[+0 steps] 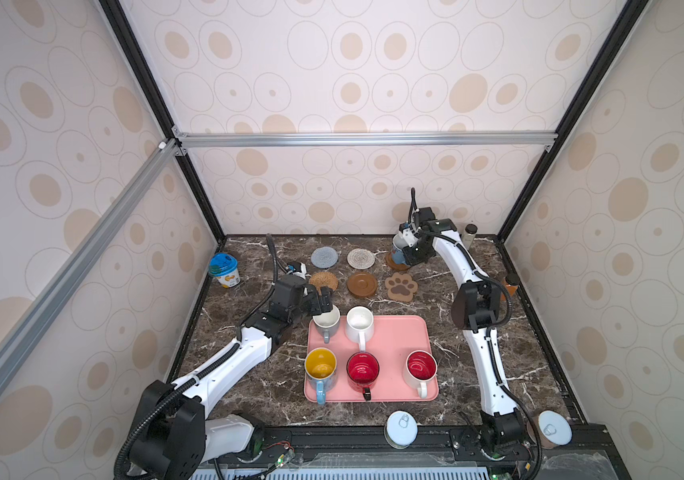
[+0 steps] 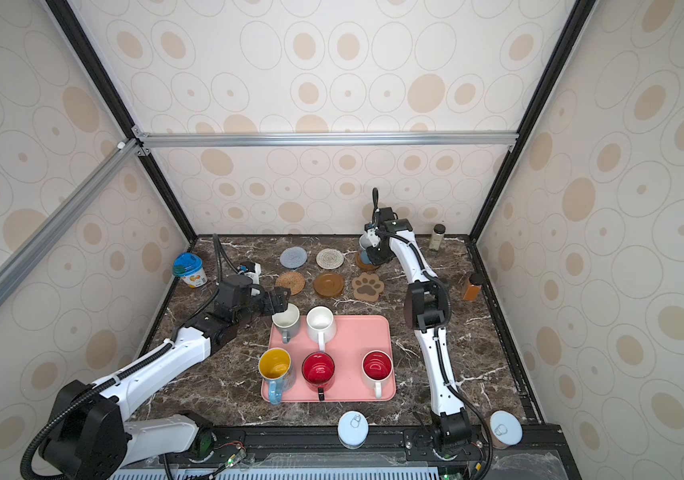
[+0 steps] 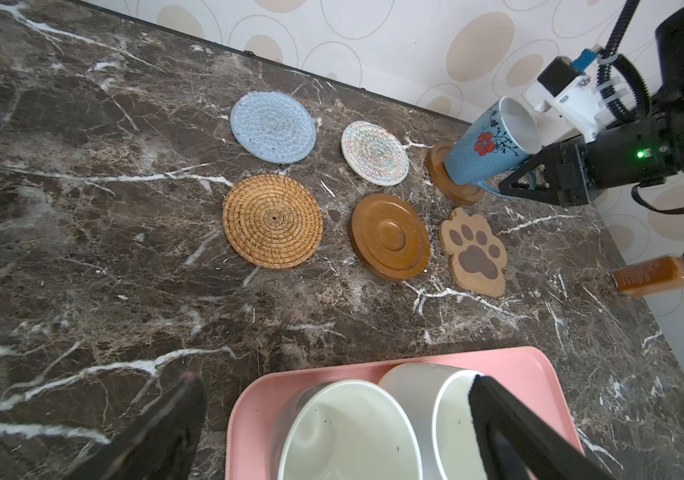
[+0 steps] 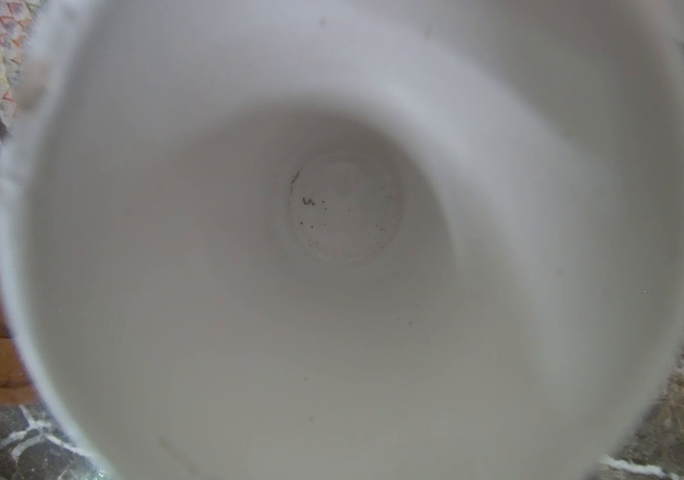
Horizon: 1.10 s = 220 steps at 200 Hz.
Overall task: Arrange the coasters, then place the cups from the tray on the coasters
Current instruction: 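Lower the mug onto the far wooden coaster with right gripper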
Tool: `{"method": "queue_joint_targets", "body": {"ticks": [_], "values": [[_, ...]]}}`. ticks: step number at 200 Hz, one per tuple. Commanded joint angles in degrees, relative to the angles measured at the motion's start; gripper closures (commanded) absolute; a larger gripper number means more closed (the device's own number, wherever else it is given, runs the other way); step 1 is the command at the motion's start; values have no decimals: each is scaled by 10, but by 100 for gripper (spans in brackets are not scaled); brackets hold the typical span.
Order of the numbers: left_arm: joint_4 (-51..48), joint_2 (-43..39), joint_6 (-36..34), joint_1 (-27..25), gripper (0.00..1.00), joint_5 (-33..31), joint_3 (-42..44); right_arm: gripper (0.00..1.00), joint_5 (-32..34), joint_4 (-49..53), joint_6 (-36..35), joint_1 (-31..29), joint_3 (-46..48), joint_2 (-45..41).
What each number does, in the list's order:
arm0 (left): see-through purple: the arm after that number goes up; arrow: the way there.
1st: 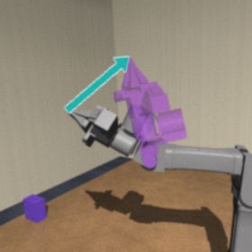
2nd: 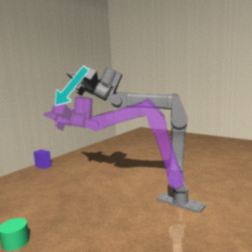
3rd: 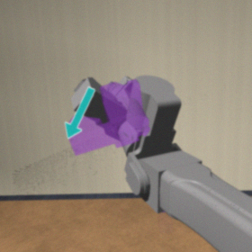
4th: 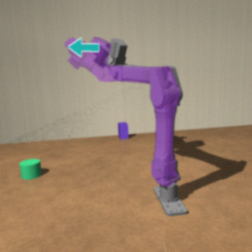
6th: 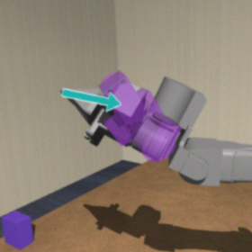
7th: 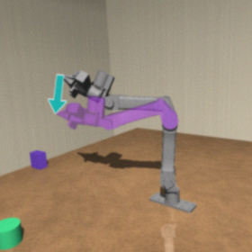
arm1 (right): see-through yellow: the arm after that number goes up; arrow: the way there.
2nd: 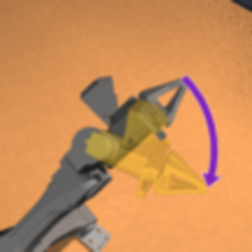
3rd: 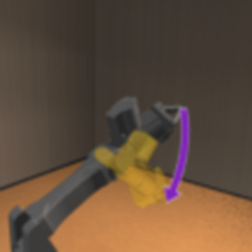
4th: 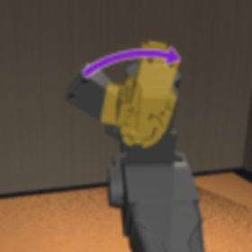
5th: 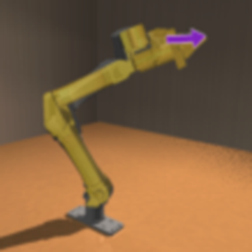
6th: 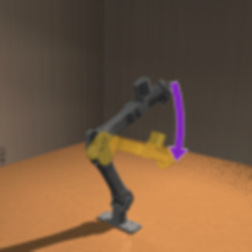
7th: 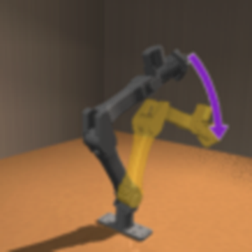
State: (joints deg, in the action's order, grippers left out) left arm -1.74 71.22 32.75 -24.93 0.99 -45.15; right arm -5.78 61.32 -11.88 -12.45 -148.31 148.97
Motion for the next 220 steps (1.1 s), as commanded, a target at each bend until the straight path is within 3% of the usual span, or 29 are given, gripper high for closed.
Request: {"method": "queue_joint_targets", "body": {"ticks": [1, 62, 97, 220], "values": [[8, -12, 10, -5, 0, -1, 3, 85, 3, -7, -11, 1, -3, -4], [9, -13, 13, -5, 0, -1, 6, 75, 7, -4, -10, 1, 4, -7], [5, -17, 12, -5, 0, 2, 7, 74, 19, -1, -9, 2, 5, -7], [3, -20, 18, -5, 0, -3, 8, 84, 37, -15, -3, 8, 29, -34]]}}
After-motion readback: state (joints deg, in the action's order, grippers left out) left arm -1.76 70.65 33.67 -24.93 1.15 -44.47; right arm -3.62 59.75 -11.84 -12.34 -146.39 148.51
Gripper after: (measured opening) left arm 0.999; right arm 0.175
